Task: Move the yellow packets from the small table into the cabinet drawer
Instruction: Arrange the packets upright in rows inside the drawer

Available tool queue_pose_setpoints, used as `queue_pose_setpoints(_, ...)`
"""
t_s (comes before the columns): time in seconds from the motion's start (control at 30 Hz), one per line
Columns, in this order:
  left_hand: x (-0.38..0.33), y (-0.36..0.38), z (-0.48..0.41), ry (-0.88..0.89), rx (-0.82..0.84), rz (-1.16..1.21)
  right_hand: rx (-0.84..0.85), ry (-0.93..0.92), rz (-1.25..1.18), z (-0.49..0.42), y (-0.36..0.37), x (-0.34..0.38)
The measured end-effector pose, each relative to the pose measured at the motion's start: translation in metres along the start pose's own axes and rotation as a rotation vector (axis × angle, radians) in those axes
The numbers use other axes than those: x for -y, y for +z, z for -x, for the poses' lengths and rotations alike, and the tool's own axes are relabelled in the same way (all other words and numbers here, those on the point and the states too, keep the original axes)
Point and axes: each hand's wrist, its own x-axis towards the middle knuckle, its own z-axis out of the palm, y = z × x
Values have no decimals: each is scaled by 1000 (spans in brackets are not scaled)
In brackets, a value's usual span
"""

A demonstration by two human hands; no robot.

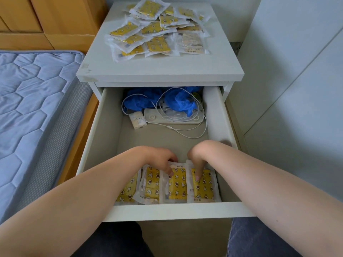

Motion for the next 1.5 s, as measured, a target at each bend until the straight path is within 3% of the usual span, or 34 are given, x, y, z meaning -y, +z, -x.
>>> queue_pose_setpoints(0.1,0,0,0,-1,2,13,-18,-10,-24,3,0,-3)
queue_pose_setpoints(0.2,3,-8,7,-15,-81,95,-200,-24,-118,6,2,-9)
queue_pose_setpoints(0.4,1,-27,23,-27,-481,228,-696,-4,-407,23,-10,-21)
queue_pose_setpoints(0.67,-17,-63,50,-5,-1036,406,-1087,-4,-490,69,-37,-27)
queue_pose_setpoints(0.93,-34,-122,92,44,-1300,544,-1335,9,-567,111,-78,-53)
queue_pose_setpoints(1.1,-29,-148,88,-7,-1429,374,-1551,-33,-703,117,-102,-67)
queue_pose_setpoints(1.17,-23,-156,78,-66,-1451,214,-1558,1,-751,112,-112,-75)
queue_pose_setpoints(1.33,-3,-177,64,-300,-1322,-117,-1223,127,-901,91,-127,-103)
queue_pose_setpoints(1.5,15,-192,57,-355,-1230,-203,-1199,74,-896,85,-139,-114)
